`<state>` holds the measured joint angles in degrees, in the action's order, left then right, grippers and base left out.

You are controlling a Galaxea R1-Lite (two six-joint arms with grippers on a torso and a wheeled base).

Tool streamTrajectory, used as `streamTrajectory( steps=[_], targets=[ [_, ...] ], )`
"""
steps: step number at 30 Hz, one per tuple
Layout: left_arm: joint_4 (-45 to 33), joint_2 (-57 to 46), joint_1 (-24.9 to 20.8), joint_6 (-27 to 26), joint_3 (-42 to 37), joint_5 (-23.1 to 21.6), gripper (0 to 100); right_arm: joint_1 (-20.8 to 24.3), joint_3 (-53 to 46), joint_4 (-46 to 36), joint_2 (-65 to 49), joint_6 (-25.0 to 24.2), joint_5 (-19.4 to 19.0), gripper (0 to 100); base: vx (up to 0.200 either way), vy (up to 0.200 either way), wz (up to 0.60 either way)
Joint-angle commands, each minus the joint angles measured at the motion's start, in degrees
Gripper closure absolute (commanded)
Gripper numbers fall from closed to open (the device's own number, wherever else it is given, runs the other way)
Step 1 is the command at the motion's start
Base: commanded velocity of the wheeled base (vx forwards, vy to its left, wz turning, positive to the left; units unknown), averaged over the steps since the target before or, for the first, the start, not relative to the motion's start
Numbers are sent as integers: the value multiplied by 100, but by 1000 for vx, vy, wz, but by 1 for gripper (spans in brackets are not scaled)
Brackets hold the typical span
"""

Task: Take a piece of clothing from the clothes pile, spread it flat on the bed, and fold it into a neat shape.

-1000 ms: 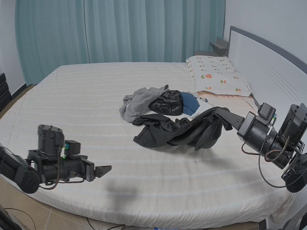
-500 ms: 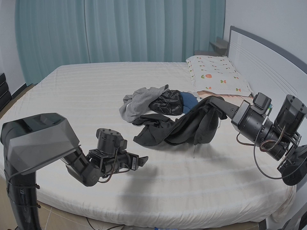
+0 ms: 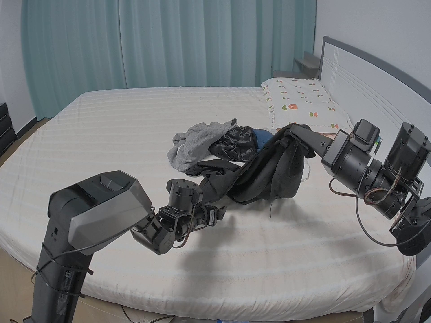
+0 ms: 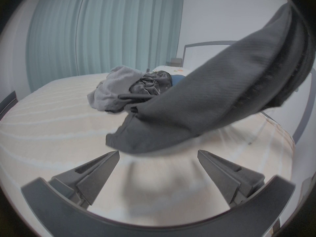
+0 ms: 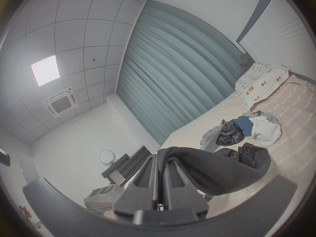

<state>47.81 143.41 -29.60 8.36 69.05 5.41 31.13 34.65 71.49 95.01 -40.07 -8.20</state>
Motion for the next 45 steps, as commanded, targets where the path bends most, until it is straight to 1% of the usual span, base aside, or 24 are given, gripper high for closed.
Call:
streamTrajectory(
  steps=[1, 3, 4, 6, 10, 15, 16, 17, 18, 19, 21, 22, 24, 27, 28, 31, 33, 34, 35, 38, 39, 40, 41, 45],
  targets=[
    [-88, 838, 16, 16, 1014, 373, 0, 7, 25, -21, -167, 26, -6, 100, 0, 0, 0],
    [-264, 934, 33, 16, 1137, 382, 0, 7, 16, -12, -150, 26, -6, 100, 0, 0, 0],
    [-325, 961, 42, 16, 1181, 390, 100, 7, 7, -12, -141, 26, -15, 100, 0, 0, 0],
    [-369, 978, 59, 16, 1313, 426, 100, -20, -19, -12, -115, 26, -23, 100, 0, 0, 0],
    [-369, 917, 165, 51, 1383, 724, 100, -55, -63, -12, -62, 26, -32, 100, 0, 0, 0],
    [-325, 363, 288, 377, 786, 786, 100, -187, -116, -12, 158, 34, -111, 100, 0, 0, 0],
    [-334, -94, 332, 508, 355, 768, 100, -301, -116, -3, 316, 34, -155, 100, 0, 0, 0],
    [-334, -94, 332, 508, 355, 768, 100, -301, -116, -3, 316, 34, -155, 100, 0, 0, 0],
    [-334, -428, 350, 631, 30, 742, 100, -389, -107, 23, 439, 34, -164, 100, 0, 0, 0],
    [-334, -973, 358, 878, -489, 716, 100, -503, -90, 76, 632, 17, -164, 100, 0, 0, 0],
    [-369, -1509, 367, 1176, -972, 716, 100, -573, -116, 85, 755, -45, -182, 100, 0, 0, 0],
    [-369, -1509, 367, 1176, -972, 716, 100, -573, -116, 85, 755, -45, -182, 100, 0, 0, 0],
    [-378, -2142, 367, 1748, -1517, 689, 100, -591, -142, 94, 1028, -62, -182, 100, 0, 0, 0],
    [-413, -2476, 367, 1994, -1614, 654, 100, -556, 7, 217, 1309, -36, -102, 100, 0, 0, 0],
    [-518, -2845, 393, 2099, -1640, 654, 100, -538, 200, 454, 1362, 34, -32, 100, 0, 0, 0],
    [-1037, -3592, 411, 2345, -1614, 645, 100, -556, 411, 568, 1072, 175, 21, 100, 0, 0, 0],
    [-1424, -4058, 411, 2671, -1508, 636, 100, -600, 482, 586, 843, 210, 21, 100, 0, 0, 0],
    [-1459, -4119, 411, 2723, -1499, 636, 100, -609, 482, 595, 826, 210, 21, 100, 0, 0, 0],
    [-1547, -4374, 411, 2961, -1482, 636, 100, -653, 429, 639, 729, 210, 29, 100, 0, 0, 0],
    [-1564, -4655, 393, 3040, -1631, 540, 100, -670, 288, 639, 641, 175, 12, 100, 0, 0, 0],
    [-1520, -4770, 393, 3013, -1904, 276, 100, -626, 33, 603, 659, 166, -32, 100, 0, 0, 0],
    [-1520, -4770, 393, 3013, -1904, 276, 100, -626, 33, 603, 659, 166, -32, 100, 0, 0, 0],
    [-1520, -4840, 385, 2987, -2115, 92, 100, -582, -160, 639, 755, 193, 3, 100, 0, 0, 0],
    [-1512, -4884, 288, 3040, -2501, 39, 100, -591, -239, 639, 1010, 237, 38, 100, 0, 0, 0]
  ],
)
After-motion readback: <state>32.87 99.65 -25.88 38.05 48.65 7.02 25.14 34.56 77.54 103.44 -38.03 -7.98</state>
